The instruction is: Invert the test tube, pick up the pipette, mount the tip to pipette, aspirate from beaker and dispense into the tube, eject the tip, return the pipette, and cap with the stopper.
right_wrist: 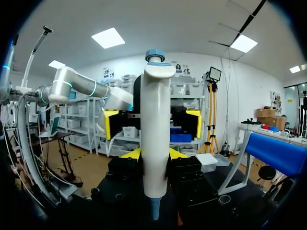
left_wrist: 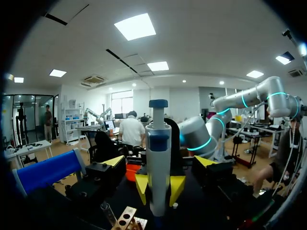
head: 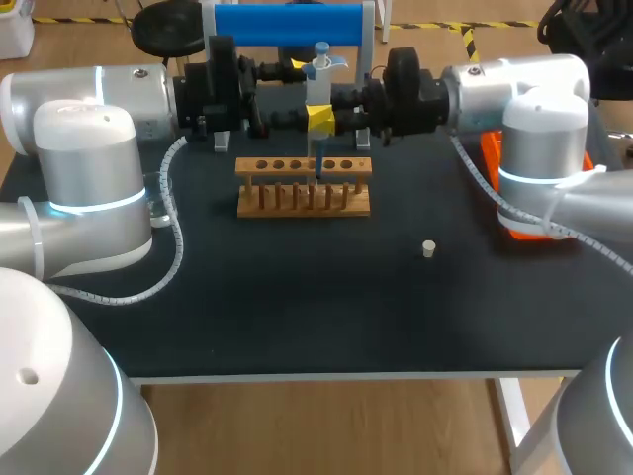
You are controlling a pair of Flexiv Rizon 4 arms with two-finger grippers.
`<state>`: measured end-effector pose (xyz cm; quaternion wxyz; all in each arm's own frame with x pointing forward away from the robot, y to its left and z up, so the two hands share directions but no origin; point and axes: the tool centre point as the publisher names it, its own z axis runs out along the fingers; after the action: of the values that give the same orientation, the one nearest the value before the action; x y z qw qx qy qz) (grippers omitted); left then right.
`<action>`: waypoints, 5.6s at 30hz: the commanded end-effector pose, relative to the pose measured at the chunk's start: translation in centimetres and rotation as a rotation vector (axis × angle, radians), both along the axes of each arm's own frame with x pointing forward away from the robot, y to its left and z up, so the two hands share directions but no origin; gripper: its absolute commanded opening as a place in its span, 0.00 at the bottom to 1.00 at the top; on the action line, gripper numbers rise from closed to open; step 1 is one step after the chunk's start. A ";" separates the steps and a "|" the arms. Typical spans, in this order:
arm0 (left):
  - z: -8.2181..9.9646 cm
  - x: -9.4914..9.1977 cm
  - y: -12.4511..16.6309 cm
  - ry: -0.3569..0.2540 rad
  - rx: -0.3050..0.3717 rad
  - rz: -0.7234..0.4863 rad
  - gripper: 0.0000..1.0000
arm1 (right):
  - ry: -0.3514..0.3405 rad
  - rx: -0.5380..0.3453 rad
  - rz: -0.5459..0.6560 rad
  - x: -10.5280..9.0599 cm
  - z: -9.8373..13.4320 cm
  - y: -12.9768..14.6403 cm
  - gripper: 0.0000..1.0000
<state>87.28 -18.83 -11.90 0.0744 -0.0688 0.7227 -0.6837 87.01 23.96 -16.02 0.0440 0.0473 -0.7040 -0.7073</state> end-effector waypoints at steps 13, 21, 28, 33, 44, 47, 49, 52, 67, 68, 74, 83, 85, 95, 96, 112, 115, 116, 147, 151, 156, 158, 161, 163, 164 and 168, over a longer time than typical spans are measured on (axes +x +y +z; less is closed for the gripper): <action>0.0 0.0 -0.1 0.001 0.000 0.001 0.38 | 0.001 0.004 0.003 -0.2 0.0 0.4 0.00; 0.0 0.0 -0.1 0.001 0.000 0.001 0.00 | 0.004 0.006 0.000 -0.2 0.0 0.4 0.00; 0.0 0.0 -0.1 0.001 0.000 0.001 0.00 | -0.001 0.005 0.003 -0.3 0.1 0.5 0.00; 0.0 0.0 -0.1 0.001 0.000 0.001 0.00 | -0.008 -0.003 0.019 -0.4 0.2 0.4 0.71; 0.0 0.0 -0.1 0.001 0.000 0.001 0.00 | -0.010 0.022 0.022 -0.3 0.6 -1.5 1.00; 0.0 0.0 -0.1 0.001 0.000 0.001 0.00 | -0.011 0.031 0.011 0.0 0.6 -2.6 1.00; 0.0 0.0 -0.1 0.001 0.000 0.001 0.00 | -0.012 0.033 0.000 0.4 0.7 -3.4 1.00; 0.0 0.0 -0.1 0.001 0.000 0.001 0.00 | -0.018 0.031 -0.016 0.9 0.8 -4.5 1.00; 0.0 0.0 -0.1 0.001 0.000 0.001 0.00 | -0.070 -0.094 -0.152 8.1 0.1 -9.4 1.00; 0.0 0.0 -0.1 0.001 0.000 0.001 0.00 | -0.069 -0.097 -0.160 8.7 0.0 -9.6 1.00; 0.0 0.0 -0.1 0.001 0.000 0.001 0.00 | -0.068 -0.130 -0.192 11.4 -0.4 -9.4 1.00; 0.0 0.0 -0.1 0.001 0.000 0.001 0.00 | -0.070 -0.156 -0.221 14.1 -0.1 -8.8 1.00; 0.0 0.0 -0.1 0.001 0.000 0.001 0.00 | -0.070 -0.156 -0.221 14.1 -0.1 -8.8 1.00; 0.0 0.0 -0.1 0.001 0.000 0.001 0.00 | -0.070 -0.156 -0.221 14.1 -0.1 -8.8 1.00; 0.0 0.0 -0.1 0.001 0.000 0.001 0.00 | -0.070 -0.156 -0.221 14.1 -0.1 -8.8 1.00; 0.0 0.0 -0.1 0.001 0.000 0.001 0.00 | -0.070 -0.156 -0.221 14.1 -0.1 -8.8 1.00; 0.0 0.0 -0.1 0.001 0.000 0.001 0.00 | -0.064 -0.160 -0.235 14.6 -0.2 -8.5 1.00; 0.0 0.0 -0.1 0.001 0.000 0.001 0.00 | -0.065 -0.163 -0.237 14.7 -0.3 -8.4 1.00; 0.0 0.0 -0.1 0.001 0.000 0.001 0.00 | -0.043 -0.221 -0.410 18.5 -2.0 -6.3 1.00; 0.0 0.0 -0.1 0.001 0.000 0.001 0.00 | -0.040 -0.223 -0.429 18.7 -2.1 -6.2 1.00; 0.0 0.0 -0.1 0.001 0.000 0.001 0.00 | -0.051 -0.232 -0.444 18.9 -2.2 -6.0 1.00; 0.0 0.0 -0.1 0.001 0.000 0.001 0.00 | -0.053 -0.233 -0.446 18.9 -2.2 -5.9 1.00; 0.0 0.0 -0.1 0.001 0.000 0.001 0.00 | -0.050 -0.235 -0.453 19.0 -2.3 -5.7 1.00; 0.0 0.0 -0.1 0.001 0.000 0.001 0.00 | -0.048 -0.236 -0.458 19.1 -2.3 -5.7 1.00; 0.0 0.0 -0.1 0.001 0.000 0.001 0.00 | -0.047 -0.236 -0.460 19.1 -2.3 -5.7 1.00; 0.0 0.0 -0.1 0.001 0.000 0.001 0.00 | -0.045 -0.237 -0.468 19.3 -2.4 -5.5 1.00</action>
<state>87.27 -18.83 -11.92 0.0744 -0.0689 0.7228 -0.6835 106.19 18.18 -18.29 -0.1299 -0.1054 -0.7749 -0.6096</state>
